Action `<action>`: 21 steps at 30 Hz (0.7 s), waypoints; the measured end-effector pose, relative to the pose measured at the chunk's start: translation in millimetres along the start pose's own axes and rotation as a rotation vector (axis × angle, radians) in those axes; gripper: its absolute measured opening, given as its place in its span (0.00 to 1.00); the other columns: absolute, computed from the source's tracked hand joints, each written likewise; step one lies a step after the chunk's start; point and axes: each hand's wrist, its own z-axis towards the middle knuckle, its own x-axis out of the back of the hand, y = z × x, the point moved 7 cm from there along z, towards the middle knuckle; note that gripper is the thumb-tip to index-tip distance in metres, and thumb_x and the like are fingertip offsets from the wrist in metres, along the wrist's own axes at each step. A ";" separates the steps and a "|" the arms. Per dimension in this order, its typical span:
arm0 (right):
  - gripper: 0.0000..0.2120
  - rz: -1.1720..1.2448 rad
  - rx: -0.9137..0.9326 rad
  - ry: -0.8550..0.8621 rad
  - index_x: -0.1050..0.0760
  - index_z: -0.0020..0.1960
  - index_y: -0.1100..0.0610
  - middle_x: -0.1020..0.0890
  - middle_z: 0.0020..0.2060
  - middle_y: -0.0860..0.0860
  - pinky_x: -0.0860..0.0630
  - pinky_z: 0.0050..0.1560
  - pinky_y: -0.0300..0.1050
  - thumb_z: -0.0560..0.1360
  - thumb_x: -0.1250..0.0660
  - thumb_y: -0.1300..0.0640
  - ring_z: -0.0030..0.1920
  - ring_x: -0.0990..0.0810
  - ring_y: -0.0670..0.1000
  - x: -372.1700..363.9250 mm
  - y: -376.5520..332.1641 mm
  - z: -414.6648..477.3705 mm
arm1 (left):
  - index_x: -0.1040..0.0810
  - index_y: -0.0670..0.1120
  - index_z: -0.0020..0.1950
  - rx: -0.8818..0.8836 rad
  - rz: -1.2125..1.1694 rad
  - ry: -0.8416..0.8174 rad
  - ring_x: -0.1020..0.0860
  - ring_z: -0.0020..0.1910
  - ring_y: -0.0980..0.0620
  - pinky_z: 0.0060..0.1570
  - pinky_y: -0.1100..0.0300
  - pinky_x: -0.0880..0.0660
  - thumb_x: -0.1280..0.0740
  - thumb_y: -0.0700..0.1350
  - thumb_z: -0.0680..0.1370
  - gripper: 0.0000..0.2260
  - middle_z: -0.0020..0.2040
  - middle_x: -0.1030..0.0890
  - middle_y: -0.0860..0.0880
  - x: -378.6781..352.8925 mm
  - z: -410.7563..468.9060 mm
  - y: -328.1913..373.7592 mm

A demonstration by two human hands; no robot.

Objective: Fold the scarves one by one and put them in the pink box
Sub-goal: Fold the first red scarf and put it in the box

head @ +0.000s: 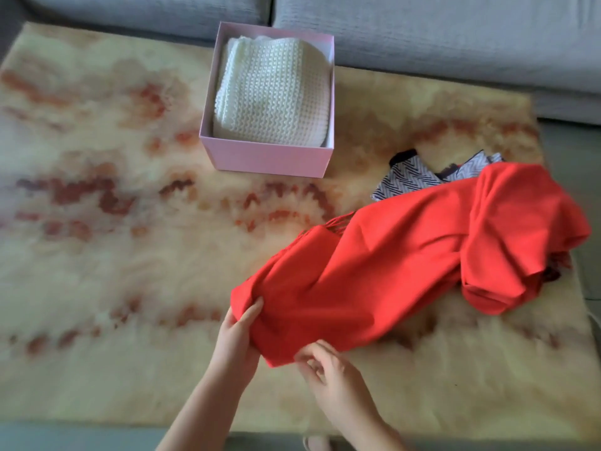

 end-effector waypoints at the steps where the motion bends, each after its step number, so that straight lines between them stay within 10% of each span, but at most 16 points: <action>1: 0.04 -0.015 0.039 0.076 0.27 0.48 0.45 0.24 0.42 0.40 0.27 0.43 0.36 0.74 0.39 0.48 0.38 0.25 0.40 14.4 -8.4 11.6 | 0.22 0.44 0.56 -0.031 0.017 0.028 0.19 0.43 0.50 0.50 0.53 0.22 0.35 0.34 0.75 0.11 0.47 0.16 0.44 6.6 0.1 4.0; 6: 0.15 -0.126 0.160 0.381 0.22 0.54 0.55 0.19 0.50 0.48 0.31 0.57 0.40 0.72 0.38 0.49 0.51 0.23 0.49 75.7 -50.8 96.1 | 0.22 0.43 0.56 -0.074 0.160 0.099 0.20 0.47 0.47 0.52 0.53 0.24 0.27 0.41 0.60 0.24 0.48 0.17 0.44 35.1 5.7 13.0; 13: 0.31 -0.443 -0.060 -0.134 0.41 0.75 0.54 0.36 0.73 0.57 0.47 0.73 0.46 0.77 0.35 0.48 0.74 0.41 0.56 30.9 -55.6 175.9 | 0.21 0.48 0.54 -0.082 0.259 0.094 0.20 0.47 0.50 0.51 0.55 0.26 0.24 0.55 0.53 0.31 0.48 0.16 0.47 69.9 1.9 15.3; 21: 0.14 -0.646 -0.154 -0.138 0.22 0.53 0.52 0.21 0.53 0.56 0.37 0.63 0.44 0.70 0.28 0.49 0.61 0.30 0.57 16.1 -51.7 181.3 | 0.19 0.47 0.53 -0.139 0.250 0.122 0.19 0.47 0.49 0.53 0.53 0.25 0.25 0.48 0.64 0.19 0.48 0.16 0.45 95.1 4.6 14.9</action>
